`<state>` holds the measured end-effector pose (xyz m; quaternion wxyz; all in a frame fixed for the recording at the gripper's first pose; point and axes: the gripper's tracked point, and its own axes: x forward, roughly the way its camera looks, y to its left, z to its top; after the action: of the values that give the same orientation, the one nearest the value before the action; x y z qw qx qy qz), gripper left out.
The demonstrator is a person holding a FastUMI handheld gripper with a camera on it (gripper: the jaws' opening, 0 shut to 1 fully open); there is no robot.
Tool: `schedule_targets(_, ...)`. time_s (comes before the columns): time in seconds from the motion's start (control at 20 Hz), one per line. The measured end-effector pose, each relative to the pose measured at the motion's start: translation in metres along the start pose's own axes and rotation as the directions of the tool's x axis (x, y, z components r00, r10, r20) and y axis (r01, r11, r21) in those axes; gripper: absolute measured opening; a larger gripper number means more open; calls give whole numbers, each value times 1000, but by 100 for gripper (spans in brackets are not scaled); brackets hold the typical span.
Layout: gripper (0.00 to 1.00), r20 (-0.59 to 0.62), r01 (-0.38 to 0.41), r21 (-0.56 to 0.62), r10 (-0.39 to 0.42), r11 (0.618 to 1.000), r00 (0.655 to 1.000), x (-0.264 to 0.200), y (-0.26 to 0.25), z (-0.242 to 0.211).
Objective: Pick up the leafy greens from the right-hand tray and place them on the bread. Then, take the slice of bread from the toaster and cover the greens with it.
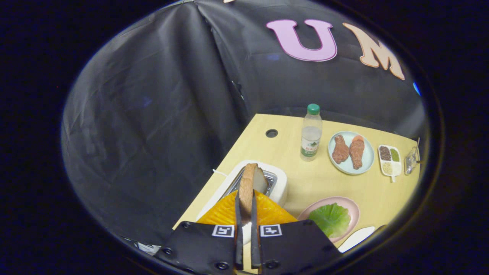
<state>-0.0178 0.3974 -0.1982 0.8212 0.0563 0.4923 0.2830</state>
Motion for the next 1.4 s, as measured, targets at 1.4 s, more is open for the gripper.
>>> schedule_targets(1.4, 10, 91, -30, 468, -14, 883, 996, -21, -206, -126)
